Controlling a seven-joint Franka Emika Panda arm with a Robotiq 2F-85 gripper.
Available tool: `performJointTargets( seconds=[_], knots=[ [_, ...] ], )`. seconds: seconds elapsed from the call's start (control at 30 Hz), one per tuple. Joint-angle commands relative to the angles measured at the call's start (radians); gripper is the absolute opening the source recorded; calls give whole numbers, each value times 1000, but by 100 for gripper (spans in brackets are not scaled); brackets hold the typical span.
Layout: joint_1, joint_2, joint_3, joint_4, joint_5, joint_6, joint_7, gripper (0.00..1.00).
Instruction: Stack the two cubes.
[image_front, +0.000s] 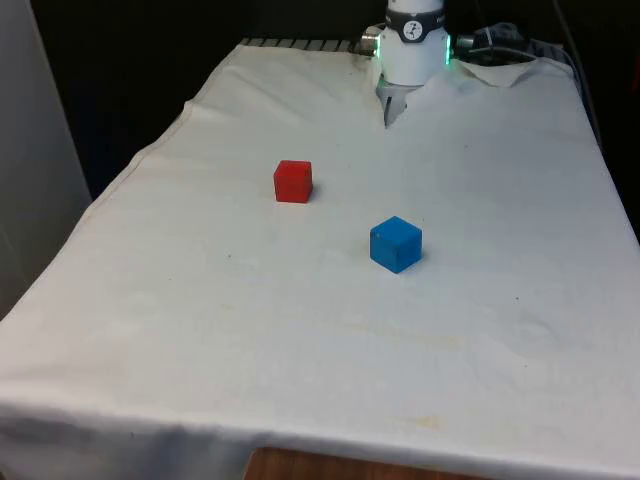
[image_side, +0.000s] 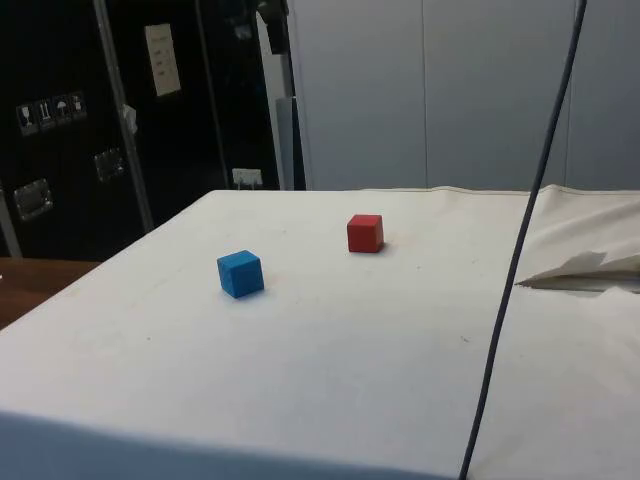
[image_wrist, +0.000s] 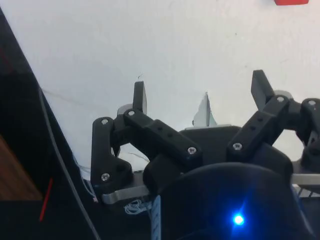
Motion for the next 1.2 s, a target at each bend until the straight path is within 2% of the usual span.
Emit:
performJointTargets(
  seconds=[0.0,0.23,0.27,0.5,0.53,0.57,0.8,0.83,1.07,1.1,1.17],
  knots=[
    [0,-2,0,-5,0,1,0,100],
    [1,-56,0,-92,-19,49,5,100],
    [0,-50,0,-86,-12,37,0,100],
    [1,-90,2,-155,-50,90,15,100],
    [0,-82,0,-143,-37,75,5,100],
    [1,-93,2,-161,-55,94,16,100],
    [0,-110,2,-206,-89,125,29,100],
    [0,-101,1,-194,-76,108,19,100],
    [0,-128,3,-259,-126,187,69,100],
    [0,-121,1,-250,-114,170,56,100],
    [0,-132,3,-274,-134,205,78,100]
  ],
)
